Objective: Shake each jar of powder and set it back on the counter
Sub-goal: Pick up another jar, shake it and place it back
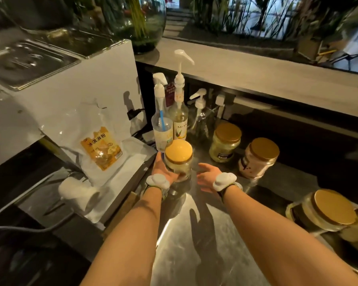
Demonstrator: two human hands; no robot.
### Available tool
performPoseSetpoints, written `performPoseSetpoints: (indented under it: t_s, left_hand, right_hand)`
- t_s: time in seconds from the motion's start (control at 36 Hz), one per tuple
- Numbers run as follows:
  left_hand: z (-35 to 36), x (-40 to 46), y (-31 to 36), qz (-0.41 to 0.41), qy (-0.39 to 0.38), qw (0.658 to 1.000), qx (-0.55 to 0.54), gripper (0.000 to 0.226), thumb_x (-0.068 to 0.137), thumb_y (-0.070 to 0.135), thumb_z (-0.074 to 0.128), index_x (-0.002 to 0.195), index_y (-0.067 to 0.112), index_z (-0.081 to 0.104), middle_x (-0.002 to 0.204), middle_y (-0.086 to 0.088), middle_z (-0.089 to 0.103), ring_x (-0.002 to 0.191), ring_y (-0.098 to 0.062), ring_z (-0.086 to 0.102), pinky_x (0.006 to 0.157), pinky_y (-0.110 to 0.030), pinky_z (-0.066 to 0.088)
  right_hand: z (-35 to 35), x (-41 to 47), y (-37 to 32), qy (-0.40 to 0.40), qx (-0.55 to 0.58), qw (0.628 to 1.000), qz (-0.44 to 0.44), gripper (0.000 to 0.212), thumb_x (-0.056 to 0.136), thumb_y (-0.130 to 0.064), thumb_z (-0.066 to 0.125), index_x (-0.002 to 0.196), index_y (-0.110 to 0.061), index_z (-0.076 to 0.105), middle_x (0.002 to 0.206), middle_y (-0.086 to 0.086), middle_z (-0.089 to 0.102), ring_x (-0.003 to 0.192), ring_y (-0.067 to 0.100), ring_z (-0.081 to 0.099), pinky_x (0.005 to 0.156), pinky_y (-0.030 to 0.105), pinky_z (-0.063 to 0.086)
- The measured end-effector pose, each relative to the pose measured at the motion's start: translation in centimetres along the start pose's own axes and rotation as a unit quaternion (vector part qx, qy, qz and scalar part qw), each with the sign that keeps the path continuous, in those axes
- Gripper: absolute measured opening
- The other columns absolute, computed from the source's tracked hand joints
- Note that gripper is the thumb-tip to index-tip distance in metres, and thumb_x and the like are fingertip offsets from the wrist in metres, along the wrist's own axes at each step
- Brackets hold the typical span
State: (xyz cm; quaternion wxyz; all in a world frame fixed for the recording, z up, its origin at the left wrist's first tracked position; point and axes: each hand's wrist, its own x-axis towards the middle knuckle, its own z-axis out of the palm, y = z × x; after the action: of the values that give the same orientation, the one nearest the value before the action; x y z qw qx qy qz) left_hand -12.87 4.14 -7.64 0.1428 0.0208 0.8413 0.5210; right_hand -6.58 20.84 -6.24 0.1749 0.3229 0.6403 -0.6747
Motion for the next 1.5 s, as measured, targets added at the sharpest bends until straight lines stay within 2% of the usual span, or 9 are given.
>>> performPoseSetpoints:
  t_s: [0.08,0.25,0.53,0.64,0.72,0.83,1.0,1.25,1.5]
  left_hand:
    - [0.2,0.8,-0.3,0.036,-0.001,0.999,-0.01,0.123,0.042,0.049,0.085,0.145,0.011,0.03,0.143,-0.007,0.049,0.131,-0.021,0.048,0.113,-0.035,0.037]
    - [0.3,0.4,0.0,0.015,0.001,1.0,0.009,0.12,0.046,0.036,0.096,0.146,0.013,0.032,0.144,-0.008,0.048,0.132,-0.027,0.048,0.112,-0.043,0.038]
    - [0.2,-2.2,2.7,-0.007,-0.061,0.998,-0.011,0.093,0.055,0.027,0.095,0.134,0.015,0.047,0.128,-0.002,0.06,0.12,-0.022,0.056,0.106,-0.035,0.044]
    - [-0.2,-3.9,6.4,0.01,-0.087,0.996,-0.024,0.091,0.056,0.03,0.094,0.133,0.013,0.05,0.125,0.006,0.06,0.117,-0.016,0.056,0.099,-0.027,0.043]
    - [-0.5,-4.7,8.8,0.035,-0.106,0.994,-0.021,0.105,0.042,0.045,0.095,0.133,0.015,0.054,0.126,0.001,0.065,0.118,-0.02,0.06,0.103,-0.035,0.048]
    - [-0.7,-6.8,13.0,0.051,-0.124,0.991,-0.019,0.076,0.066,0.023,0.088,0.132,0.007,0.054,0.128,-0.012,0.063,0.106,-0.022,0.064,0.089,-0.032,0.055]
    - [-0.9,-8.6,16.5,0.074,-0.118,0.99,-0.028,0.061,0.072,0.016,0.085,0.127,0.016,0.06,0.131,-0.003,0.058,0.123,-0.019,0.053,0.103,-0.033,0.046]
    - [-0.3,-11.6,20.0,0.049,-0.162,0.973,-0.155,0.045,0.089,0.01,0.068,0.13,0.004,0.052,0.103,-0.005,0.065,0.088,-0.018,0.064,0.073,-0.032,0.053]
    - [-2.6,-10.7,21.5,0.009,-0.125,0.963,-0.24,0.074,0.084,0.059,0.061,0.142,0.018,0.042,0.144,-0.008,0.047,0.132,-0.033,0.045,0.11,-0.052,0.037]
  right_hand:
    - [0.8,0.7,0.4,0.01,-0.038,0.999,-0.003,0.059,0.1,0.011,0.043,0.154,-0.013,0.039,0.136,0.02,0.059,0.077,0.016,0.061,0.061,0.027,0.05]
    - [0.5,-0.8,0.7,0.036,0.001,0.999,0.035,0.048,0.102,0.004,0.044,0.144,-0.019,0.051,0.099,0.002,0.065,0.083,0.018,0.065,0.063,0.029,0.051]
    - [-2.8,-3.0,1.6,0.124,0.085,0.988,0.039,0.04,0.102,-0.032,0.057,0.139,-0.014,0.057,0.12,0.009,0.06,0.085,0.023,0.063,0.057,0.031,0.051]
    - [-3.3,-5.0,1.0,0.105,0.154,0.982,0.027,0.056,0.104,-0.043,0.051,0.149,-0.009,0.043,0.145,0.019,0.053,0.121,0.037,0.062,0.09,0.045,0.056]
    - [-3.0,-7.6,0.5,0.034,0.213,0.976,-0.012,0.047,0.105,-0.055,0.038,0.135,-0.022,0.054,0.129,0.014,0.064,0.094,0.027,0.064,0.078,0.04,0.055]
    - [-3.0,-9.1,-0.6,-0.015,0.332,0.942,-0.043,0.061,0.097,-0.07,0.038,0.123,-0.023,0.067,0.131,0.007,0.066,0.12,0.033,0.061,0.112,0.057,0.042]
    - [-3.1,-11.0,-2.4,-0.022,0.445,0.891,-0.09,0.062,0.089,-0.075,0.047,0.122,-0.026,0.068,0.122,0.014,0.071,0.115,0.04,0.064,0.102,0.063,0.048]
    - [-4.7,-12.6,-3.7,-0.013,0.49,0.864,-0.117,0.061,0.081,-0.07,0.062,0.116,-0.02,0.072,0.117,0.018,0.074,0.11,0.041,0.068,0.096,0.058,0.055]
    - [-5.8,-14.0,-4.1,-0.001,0.491,0.863,-0.115,0.048,0.089,-0.059,0.062,0.112,-0.017,0.064,0.112,0.017,0.069,0.105,0.037,0.066,0.093,0.053,0.058]
